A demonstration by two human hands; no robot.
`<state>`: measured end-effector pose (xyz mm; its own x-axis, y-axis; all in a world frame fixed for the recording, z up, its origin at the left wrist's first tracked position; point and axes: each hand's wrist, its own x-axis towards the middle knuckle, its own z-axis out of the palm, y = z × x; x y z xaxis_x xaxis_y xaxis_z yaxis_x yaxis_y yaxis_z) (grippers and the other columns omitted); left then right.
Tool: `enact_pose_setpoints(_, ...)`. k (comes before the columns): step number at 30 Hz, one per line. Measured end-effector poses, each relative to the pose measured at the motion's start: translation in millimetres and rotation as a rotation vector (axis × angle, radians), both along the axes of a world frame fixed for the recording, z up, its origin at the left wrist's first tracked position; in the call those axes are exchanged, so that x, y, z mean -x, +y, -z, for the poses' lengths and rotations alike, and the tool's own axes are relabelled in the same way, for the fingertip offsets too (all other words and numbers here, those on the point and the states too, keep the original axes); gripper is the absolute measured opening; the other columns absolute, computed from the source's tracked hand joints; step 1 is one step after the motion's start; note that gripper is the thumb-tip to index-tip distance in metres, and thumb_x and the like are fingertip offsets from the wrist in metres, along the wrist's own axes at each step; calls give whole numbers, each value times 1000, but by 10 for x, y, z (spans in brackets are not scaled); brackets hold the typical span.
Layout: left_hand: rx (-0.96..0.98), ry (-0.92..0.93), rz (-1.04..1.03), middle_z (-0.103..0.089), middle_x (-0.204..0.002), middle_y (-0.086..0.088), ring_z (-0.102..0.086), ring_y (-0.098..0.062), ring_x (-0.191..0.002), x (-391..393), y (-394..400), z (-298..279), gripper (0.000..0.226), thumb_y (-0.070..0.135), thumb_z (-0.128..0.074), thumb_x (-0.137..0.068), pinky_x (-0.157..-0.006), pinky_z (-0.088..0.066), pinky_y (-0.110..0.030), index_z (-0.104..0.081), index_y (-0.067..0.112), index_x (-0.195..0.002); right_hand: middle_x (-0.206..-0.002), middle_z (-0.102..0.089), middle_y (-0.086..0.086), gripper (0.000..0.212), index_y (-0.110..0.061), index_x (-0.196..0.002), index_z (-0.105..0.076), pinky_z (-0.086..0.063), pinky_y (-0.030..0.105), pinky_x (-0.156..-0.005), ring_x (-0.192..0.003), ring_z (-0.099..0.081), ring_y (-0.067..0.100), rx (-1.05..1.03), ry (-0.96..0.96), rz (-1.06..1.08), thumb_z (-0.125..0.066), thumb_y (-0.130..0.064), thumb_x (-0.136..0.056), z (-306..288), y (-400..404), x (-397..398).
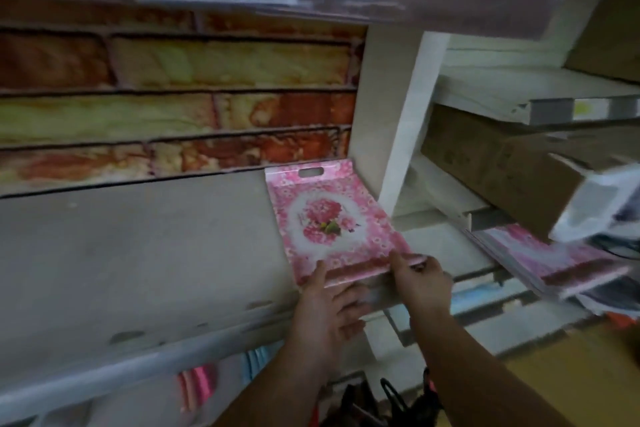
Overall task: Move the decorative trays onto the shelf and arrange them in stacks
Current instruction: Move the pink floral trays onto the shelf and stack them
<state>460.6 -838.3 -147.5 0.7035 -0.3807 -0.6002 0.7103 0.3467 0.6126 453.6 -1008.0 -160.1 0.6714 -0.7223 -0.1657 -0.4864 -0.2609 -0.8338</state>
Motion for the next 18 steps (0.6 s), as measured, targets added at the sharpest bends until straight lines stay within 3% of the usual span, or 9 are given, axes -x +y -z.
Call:
enact_pose_setpoints(3, -117, -27, -124, -84, -104, -9, -75, -36, -101, 68, -143, 1, 62, 62, -43, -108, -86, -47, -40, -73, 10, -120, -123, -65, 19, 93, -14, -131, -64, -54, 50, -100, -114, -62, 40, -134, -87, 20, -61, -75, -61, -96, -36, 34)
enact_pose_setpoints(7, -237, -11, -236, -84, -106, -8, -73, -33, -94, 144, -223, -70, 56, 59, -46, -107, -77, -49, -36, -70, 13, -130, -118, -71, 15, 51, -12, -120, -63, -53, 38, -87, -99, -66, 32, -340, -231, 0, -83, -36, -80, -216, -68, 72)
enact_pose_setpoints(11, -243, -6, -364, -80, -89, -5, -58, -21, -57, 262, -189, -74, 51, 55, -60, -100, -56, -41, -26, -74, 9, -118, -114, -67, 6, 59, -21, -122, -50, -56, 44, -89, -98, -67, 28, -486, -351, -6, -84, -29, -74, -284, -11, 158)
enact_pose_setpoints(13, -198, -16, -428, -76, -88, -4, -54, -19, -56, 333, -169, -74, 52, 54, -64, -99, -58, -39, -27, -75, 7, -120, -111, -63, 3, 61, -21, -125, -46, -54, 41, -82, -96, -67, 25, -594, -397, -30, -82, -23, -76, -334, 8, 200)
enact_pose_setpoints(15, -181, -28, -466, -79, -97, -6, -63, -22, -62, 418, -159, -96, 51, 53, -64, -99, -63, -45, -31, -76, 9, -122, -118, -63, 5, 59, -21, -127, -43, -59, 41, -78, -101, -71, 26, -740, -440, -54, -80, -9, -82, -380, 9, 243)
enact_pose_setpoints(18, -157, -68, -501, -78, -90, -6, -67, -22, -61, 563, -157, -163, 36, 42, -63, -100, -64, -45, -31, -74, 12, -118, -124, -62, 6, 59, -21, -126, -41, -64, 42, -79, -108, -73, 30, -866, -465, -80, -75, 4, -85, -430, 25, 340)
